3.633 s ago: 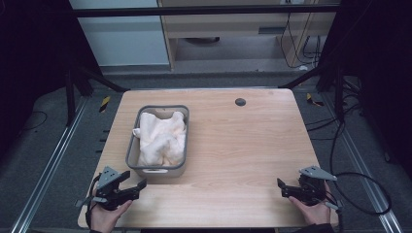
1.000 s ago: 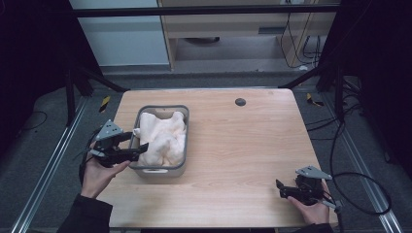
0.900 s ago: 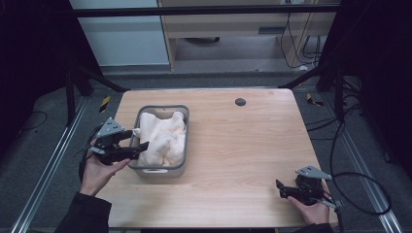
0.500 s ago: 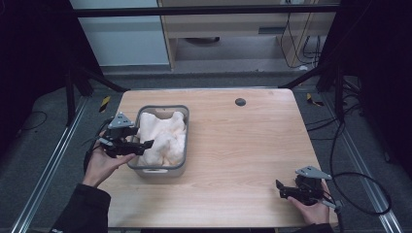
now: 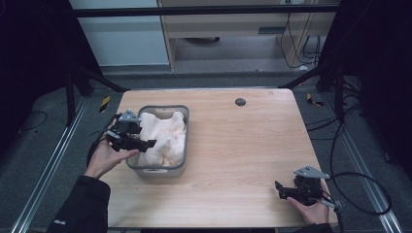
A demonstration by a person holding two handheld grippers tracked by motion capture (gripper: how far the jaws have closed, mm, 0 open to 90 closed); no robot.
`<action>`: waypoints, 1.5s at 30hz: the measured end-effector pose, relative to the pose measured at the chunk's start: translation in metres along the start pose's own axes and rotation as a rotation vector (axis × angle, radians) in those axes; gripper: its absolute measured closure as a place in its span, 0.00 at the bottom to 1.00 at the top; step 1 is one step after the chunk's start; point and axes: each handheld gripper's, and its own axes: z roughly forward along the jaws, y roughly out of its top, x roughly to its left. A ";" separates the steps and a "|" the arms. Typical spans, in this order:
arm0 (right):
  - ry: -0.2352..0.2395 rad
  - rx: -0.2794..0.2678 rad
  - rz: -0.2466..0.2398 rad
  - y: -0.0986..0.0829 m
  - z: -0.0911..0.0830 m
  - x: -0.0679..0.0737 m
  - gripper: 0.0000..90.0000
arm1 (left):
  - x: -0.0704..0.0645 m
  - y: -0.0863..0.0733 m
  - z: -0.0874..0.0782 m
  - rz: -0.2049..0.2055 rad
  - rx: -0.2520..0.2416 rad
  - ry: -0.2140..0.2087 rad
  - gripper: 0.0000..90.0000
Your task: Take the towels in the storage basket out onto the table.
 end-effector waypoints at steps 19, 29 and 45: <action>0.007 0.007 -0.006 0.000 0.001 0.000 0.07 | -0.007 0.005 0.029 0.073 0.106 0.011 0.27; 0.013 0.012 -0.007 0.000 0.002 0.001 0.07 | -0.008 0.005 0.043 0.084 0.151 0.014 0.30; 0.015 0.022 -0.011 0.000 0.002 0.001 0.07 | -0.010 0.005 0.064 0.116 0.238 0.032 0.39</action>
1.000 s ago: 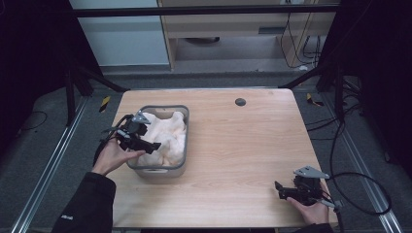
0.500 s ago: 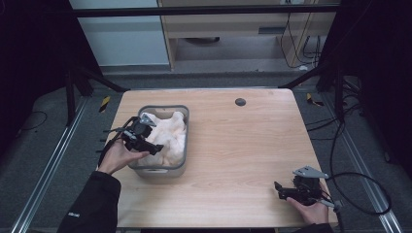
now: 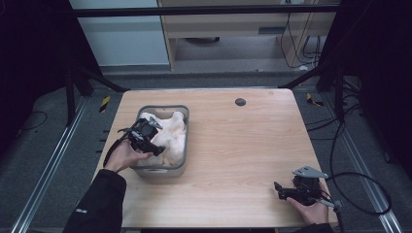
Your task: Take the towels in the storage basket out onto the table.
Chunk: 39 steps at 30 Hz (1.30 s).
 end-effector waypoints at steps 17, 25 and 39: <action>0.001 0.006 -0.002 0.000 0.001 0.000 0.07 | -0.002 0.003 0.012 -0.035 0.064 0.003 0.65; 0.001 0.007 -0.001 0.000 0.001 0.000 0.07 | -0.001 0.005 0.010 -0.058 0.079 0.005 0.74; 0.000 0.008 -0.001 0.000 0.001 0.000 0.07 | 0.004 0.005 -0.022 -0.098 -0.028 0.000 0.79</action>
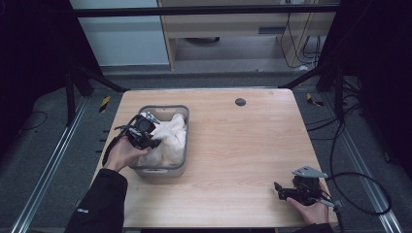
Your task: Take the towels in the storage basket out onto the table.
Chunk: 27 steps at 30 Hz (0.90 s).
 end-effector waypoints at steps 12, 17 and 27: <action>-0.001 0.000 0.001 0.000 0.000 0.000 0.07 | 0.000 0.004 -0.041 -0.020 -0.107 0.016 0.81; -0.001 0.000 -0.002 0.000 0.000 0.000 0.07 | -0.001 0.004 -0.056 -0.027 -0.150 0.023 0.81; -0.003 0.000 0.001 0.000 0.000 0.000 0.07 | 0.001 0.007 -0.085 -0.037 -0.223 0.038 0.81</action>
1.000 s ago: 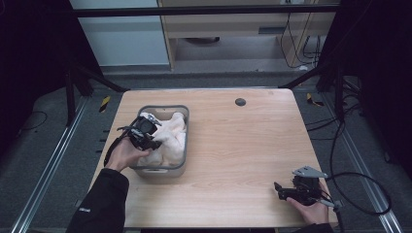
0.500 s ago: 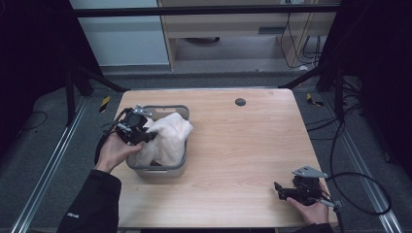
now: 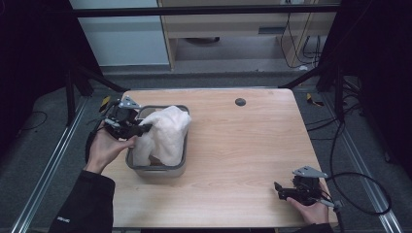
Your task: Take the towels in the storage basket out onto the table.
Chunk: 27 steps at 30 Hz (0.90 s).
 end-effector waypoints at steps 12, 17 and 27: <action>0.003 0.001 0.007 0.000 -0.001 0.000 0.07 | -0.001 0.016 -0.030 0.012 -0.083 0.021 0.82; 0.002 0.002 0.006 0.000 0.000 0.000 0.07 | -0.005 0.022 -0.039 0.027 -0.099 0.014 0.82; 0.001 -0.002 0.006 0.000 -0.001 0.000 0.07 | -0.017 0.034 -0.059 0.051 -0.126 -0.006 0.83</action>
